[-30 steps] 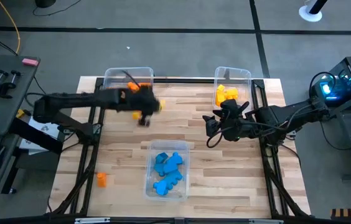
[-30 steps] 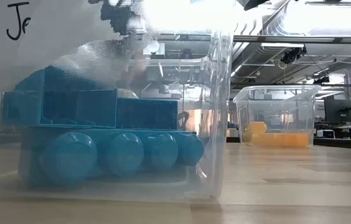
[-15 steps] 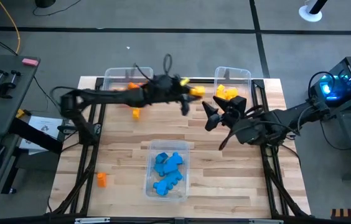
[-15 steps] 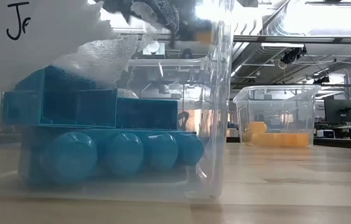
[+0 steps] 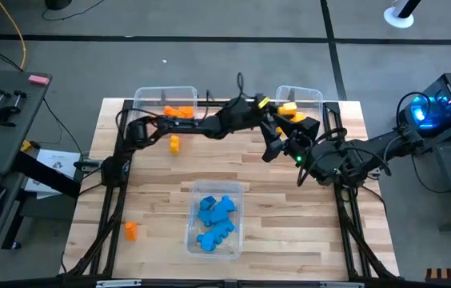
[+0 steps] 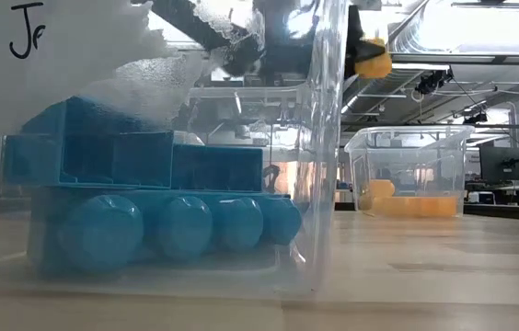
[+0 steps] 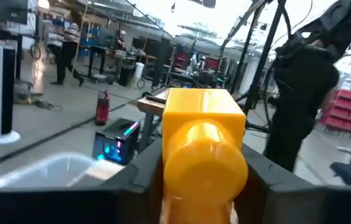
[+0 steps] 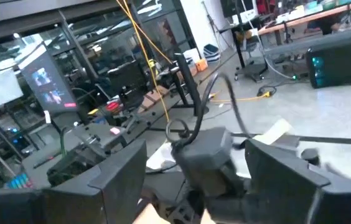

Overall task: Sort blocks
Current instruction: Put the yellow game piece into the top right transparent bin

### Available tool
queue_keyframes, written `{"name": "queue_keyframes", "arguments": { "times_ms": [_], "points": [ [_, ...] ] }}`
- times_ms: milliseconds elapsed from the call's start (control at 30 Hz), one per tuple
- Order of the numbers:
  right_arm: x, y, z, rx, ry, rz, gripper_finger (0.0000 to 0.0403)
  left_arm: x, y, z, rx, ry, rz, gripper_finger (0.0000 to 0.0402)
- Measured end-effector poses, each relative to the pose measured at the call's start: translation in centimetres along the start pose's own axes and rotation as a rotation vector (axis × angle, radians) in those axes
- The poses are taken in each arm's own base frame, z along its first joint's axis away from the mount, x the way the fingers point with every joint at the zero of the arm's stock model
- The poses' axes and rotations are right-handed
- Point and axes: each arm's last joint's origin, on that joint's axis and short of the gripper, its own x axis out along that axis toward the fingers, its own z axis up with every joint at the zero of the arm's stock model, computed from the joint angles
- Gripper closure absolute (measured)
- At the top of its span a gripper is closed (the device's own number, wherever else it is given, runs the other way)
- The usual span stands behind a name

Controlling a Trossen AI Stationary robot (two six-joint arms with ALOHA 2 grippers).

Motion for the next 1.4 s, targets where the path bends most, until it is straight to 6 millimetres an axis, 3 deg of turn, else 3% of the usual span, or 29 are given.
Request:
{"name": "queue_keyframes", "arguments": {
  "times_ms": [233, 367, 500, 667, 800, 900, 1033, 1167, 1300, 1400],
  "points": [
    [1.0, -0.2, 0.1, -0.048, 0.023, 0.035, 0.0133, 3.9, 1.6, 0.5, 0.197, 0.205, 0.062, 0.0147],
    [1.2, -0.6, 0.8, -0.1, 0.052, 0.112, 0.0133, 4.2, 1.8, 3.3, 0.268, 0.199, 0.128, 0.0104],
    [0.5, -1.6, 2.7, -0.11, 0.039, 0.157, 0.0133, 2.4, 2.0, 7.8, 0.321, 0.307, 0.159, 0.0094],
    [-0.7, -3.1, 5.1, -0.141, 0.0, 0.175, 0.0133, -2.8, 1.3, 14.3, 0.289, 0.501, 0.187, 0.0095],
    [-0.9, -4.0, 5.8, -0.206, -0.009, 0.162, 0.0133, -7.3, -0.2, 16.4, 0.197, 0.73, 0.154, 0.0095],
    [-0.4, -4.5, 5.6, -0.248, 0.004, 0.128, 0.0133, -9.9, -2.0, 16.2, 0.167, 0.832, 0.139, 0.0095],
    [0.5, -5.1, 5.0, -0.286, 0.044, 0.082, 0.0133, -13.6, -4.6, 14.5, 0.161, 0.792, 0.177, 0.0095],
    [1.3, -6.0, 4.3, -0.278, 0.105, 0.046, 0.0133, -19.2, -5.5, 10.5, 0.07, 0.68, 0.296, 0.0095],
    [1.9, -6.7, 4.2, -0.247, 0.124, -0.008, 0.0133, -26.2, -5.3, 6.7, -0.098, 0.621, 0.511, 0.0095],
    [2.4, -7.1, 4.3, -0.228, 0.119, -0.034, 0.0133, -30.2, -4.9, 3.8, -0.185, 0.616, 0.676, 0.0097]
  ]
}}
